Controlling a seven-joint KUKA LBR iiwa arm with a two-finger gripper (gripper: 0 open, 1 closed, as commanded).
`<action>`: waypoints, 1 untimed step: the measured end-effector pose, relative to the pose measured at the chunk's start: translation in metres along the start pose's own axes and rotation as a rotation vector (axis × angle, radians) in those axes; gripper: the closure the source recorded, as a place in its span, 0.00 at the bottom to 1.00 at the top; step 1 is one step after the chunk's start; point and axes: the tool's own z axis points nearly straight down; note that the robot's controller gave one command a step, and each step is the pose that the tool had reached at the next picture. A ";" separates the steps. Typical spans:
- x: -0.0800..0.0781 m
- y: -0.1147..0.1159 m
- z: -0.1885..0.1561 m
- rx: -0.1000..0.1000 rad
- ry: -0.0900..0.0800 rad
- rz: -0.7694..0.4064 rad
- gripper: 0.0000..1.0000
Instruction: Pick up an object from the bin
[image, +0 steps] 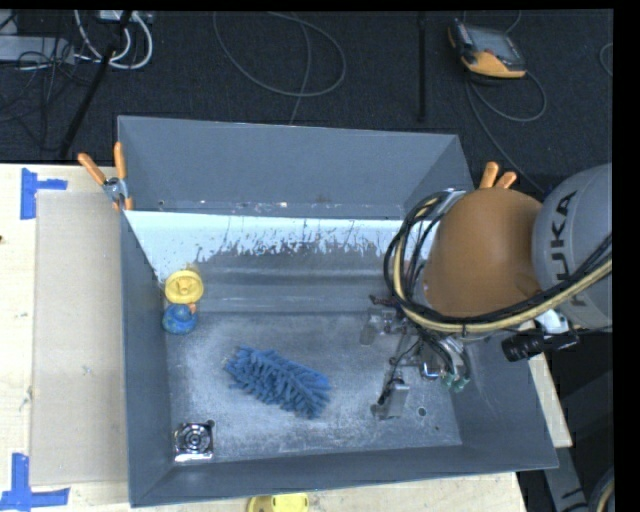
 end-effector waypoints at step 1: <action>-0.011 0.043 0.028 0.000 0.015 -0.033 0.00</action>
Offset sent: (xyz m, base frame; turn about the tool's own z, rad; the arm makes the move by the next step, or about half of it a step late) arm 0.0146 0.0615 -0.0643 0.0316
